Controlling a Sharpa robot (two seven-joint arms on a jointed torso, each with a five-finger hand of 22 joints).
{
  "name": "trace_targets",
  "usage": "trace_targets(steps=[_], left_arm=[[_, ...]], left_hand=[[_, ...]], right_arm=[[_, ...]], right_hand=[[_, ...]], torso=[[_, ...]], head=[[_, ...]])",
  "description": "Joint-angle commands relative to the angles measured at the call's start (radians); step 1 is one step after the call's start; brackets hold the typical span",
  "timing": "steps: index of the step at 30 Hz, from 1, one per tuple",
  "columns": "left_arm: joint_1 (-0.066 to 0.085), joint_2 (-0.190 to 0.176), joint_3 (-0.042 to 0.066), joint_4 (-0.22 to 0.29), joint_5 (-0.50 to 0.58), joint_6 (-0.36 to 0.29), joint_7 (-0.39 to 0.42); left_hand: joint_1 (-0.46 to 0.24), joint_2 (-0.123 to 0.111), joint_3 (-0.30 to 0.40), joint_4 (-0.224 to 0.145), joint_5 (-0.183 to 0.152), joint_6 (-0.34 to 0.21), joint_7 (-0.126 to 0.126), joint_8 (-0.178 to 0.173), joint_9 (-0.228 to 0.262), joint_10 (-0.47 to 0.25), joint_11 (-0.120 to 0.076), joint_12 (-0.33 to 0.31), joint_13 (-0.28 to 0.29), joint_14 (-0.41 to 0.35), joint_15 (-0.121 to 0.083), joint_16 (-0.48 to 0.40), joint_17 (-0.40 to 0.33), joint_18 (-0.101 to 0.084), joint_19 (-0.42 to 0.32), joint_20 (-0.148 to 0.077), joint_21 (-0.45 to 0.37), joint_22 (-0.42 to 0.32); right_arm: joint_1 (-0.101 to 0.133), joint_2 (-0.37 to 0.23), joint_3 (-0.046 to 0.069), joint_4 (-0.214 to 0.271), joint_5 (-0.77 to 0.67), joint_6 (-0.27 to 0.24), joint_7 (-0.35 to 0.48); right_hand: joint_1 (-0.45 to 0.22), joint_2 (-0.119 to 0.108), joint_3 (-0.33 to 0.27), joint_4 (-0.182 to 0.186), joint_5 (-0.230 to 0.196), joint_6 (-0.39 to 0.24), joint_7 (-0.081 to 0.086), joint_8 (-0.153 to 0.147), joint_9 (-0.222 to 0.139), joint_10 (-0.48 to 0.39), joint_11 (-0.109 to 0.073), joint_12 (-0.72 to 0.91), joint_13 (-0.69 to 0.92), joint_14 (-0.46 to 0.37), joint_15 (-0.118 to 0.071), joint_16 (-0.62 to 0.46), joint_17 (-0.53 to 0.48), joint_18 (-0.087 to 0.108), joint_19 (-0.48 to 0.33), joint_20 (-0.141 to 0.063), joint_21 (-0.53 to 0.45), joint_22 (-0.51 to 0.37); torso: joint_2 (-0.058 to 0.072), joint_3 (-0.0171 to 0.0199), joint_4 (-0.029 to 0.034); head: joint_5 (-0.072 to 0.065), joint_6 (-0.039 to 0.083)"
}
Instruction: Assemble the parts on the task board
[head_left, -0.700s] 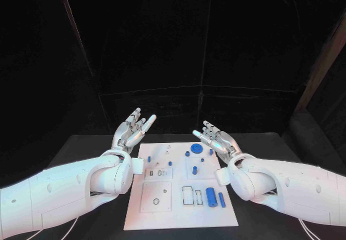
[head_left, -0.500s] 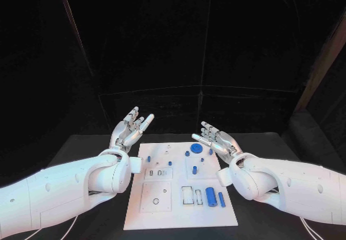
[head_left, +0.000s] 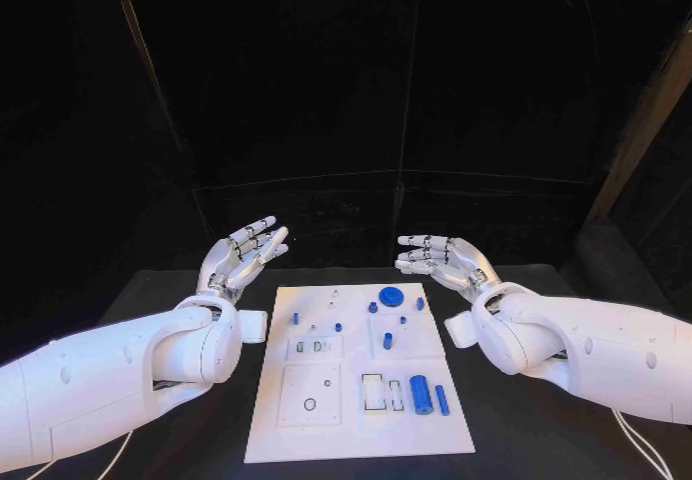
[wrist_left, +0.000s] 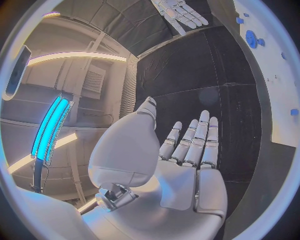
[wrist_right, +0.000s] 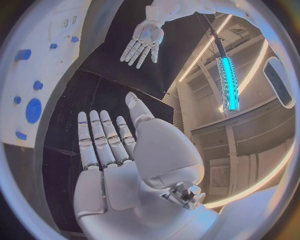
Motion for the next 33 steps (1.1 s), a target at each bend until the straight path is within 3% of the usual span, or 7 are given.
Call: trace_targets(steps=[1,4,8,16,21,26,33], left_arm=[[0.009,-0.012,0.001,0.017,0.0,0.055,0.017],[0.016,-0.024,0.001,0.034,-0.004,0.079,0.005],[0.024,-0.044,0.001,0.063,-0.018,0.106,-0.011],[0.042,-0.07,0.001,0.119,-0.034,0.154,-0.044],[0.046,-0.073,0.001,0.137,-0.036,0.165,-0.053],[0.047,-0.072,0.001,0.135,-0.037,0.168,-0.057],[0.048,-0.063,0.001,0.123,-0.037,0.177,-0.059]], left_hand=[[0.023,0.009,-0.006,-0.015,-0.004,0.132,0.126,0.027,0.01,0.159,-0.017,0.032,0.006,0.09,-0.02,0.004,-0.002,0.021,0.118,-0.004,0.042,0.015],[0.049,0.02,-0.013,-0.038,-0.004,0.294,0.111,0.056,0.018,0.268,-0.036,0.039,0.002,0.18,-0.044,-0.006,-0.008,0.045,0.196,-0.006,0.06,0.014],[0.069,0.031,-0.021,-0.07,-0.005,0.359,0.099,0.048,0.008,0.341,-0.051,0.022,0.0,0.267,-0.064,-0.03,-0.017,0.054,0.277,-0.013,0.068,0.008],[0.09,0.045,-0.031,-0.12,-0.009,0.404,0.083,0.02,0.003,0.406,-0.067,-0.013,0.001,0.345,-0.082,-0.069,-0.018,0.055,0.359,-0.03,0.062,-0.007],[0.09,0.05,-0.036,-0.131,-0.01,0.415,0.081,0.011,0.003,0.422,-0.071,-0.023,0.001,0.366,-0.086,-0.08,-0.017,0.055,0.379,-0.035,0.057,-0.013],[0.088,0.052,-0.037,-0.133,-0.01,0.417,0.081,0.009,0.003,0.425,-0.071,-0.026,0.001,0.369,-0.087,-0.084,-0.017,0.055,0.382,-0.035,0.055,-0.015],[0.088,0.053,-0.038,-0.133,-0.01,0.417,0.081,0.007,0.003,0.426,-0.071,-0.027,0.001,0.369,-0.087,-0.086,-0.017,0.054,0.383,-0.036,0.054,-0.015]], right_arm=[[0.021,-0.002,0.001,-0.015,-0.143,-0.013,0.01],[0.042,-0.001,0.001,-0.039,-0.243,0.001,-0.017],[0.07,0.008,0.002,-0.077,-0.402,0.039,-0.071],[0.118,0.039,0.006,-0.14,-0.707,0.092,-0.196],[0.129,0.067,0.037,-0.17,-0.923,0.108,-0.295],[0.133,0.094,0.055,-0.184,-1.092,0.147,-0.386],[0.134,0.131,0.062,-0.197,-1.232,0.203,-0.456]], right_hand=[[0.013,0.004,0.007,-0.019,-0.004,0.103,0.088,0.016,0.003,0.064,-0.016,0.004,-0.005,0.09,-0.021,0.011,-0.001,0.029,0.052,0.0,0.023,0.004],[0.016,0.009,0.016,-0.043,-0.012,0.205,0.074,0.022,0.001,0.132,-0.035,-0.003,-0.007,0.188,-0.045,0.02,-0.001,0.043,0.123,-0.009,0.054,0.009],[0.009,0.014,0.027,-0.084,-0.013,0.26,0.06,0.001,-0.01,0.199,-0.054,-0.035,-0.008,0.299,-0.078,0.014,-0.002,0.042,0.24,-0.05,0.113,0.025],[0.036,-0.004,0.046,-0.104,0.008,0.333,0.035,-0.012,-0.008,0.303,-0.09,-0.065,-0.007,0.464,-0.136,0.029,0.017,0.04,0.351,-0.114,0.24,0.085],[0.06,-0.031,0.064,-0.101,-0.004,0.382,0.017,-0.018,-0.009,0.37,-0.116,-0.088,-0.008,0.589,-0.175,0.075,0.053,0.036,0.383,-0.159,0.4,0.182],[0.026,-0.04,0.062,-0.098,-0.035,0.39,0.01,-0.037,-0.011,0.393,-0.125,-0.113,-0.007,0.672,-0.192,0.133,0.099,0.039,0.398,-0.172,0.495,0.239],[-0.002,-0.051,0.061,-0.1,-0.044,0.388,0.008,-0.066,-0.011,0.371,-0.126,-0.136,-0.006,0.726,-0.2,0.216,0.17,0.04,0.417,-0.179,0.58,0.287]], torso=[[0.016,-0.0006,-0.0039],[0.027,0.0004,-0.0035],[0.047,0.0021,-0.0028],[0.104,0.0014,0.0055],[0.135,-0.0015,0.0125],[0.158,-0.0013,0.0174],[0.181,-0.0032,0.0258]], head=[[0.004,0.003],[0.004,0.002],[0.006,0.006],[0.001,0.029],[-0.004,0.041],[-0.008,0.047],[-0.014,0.054]])
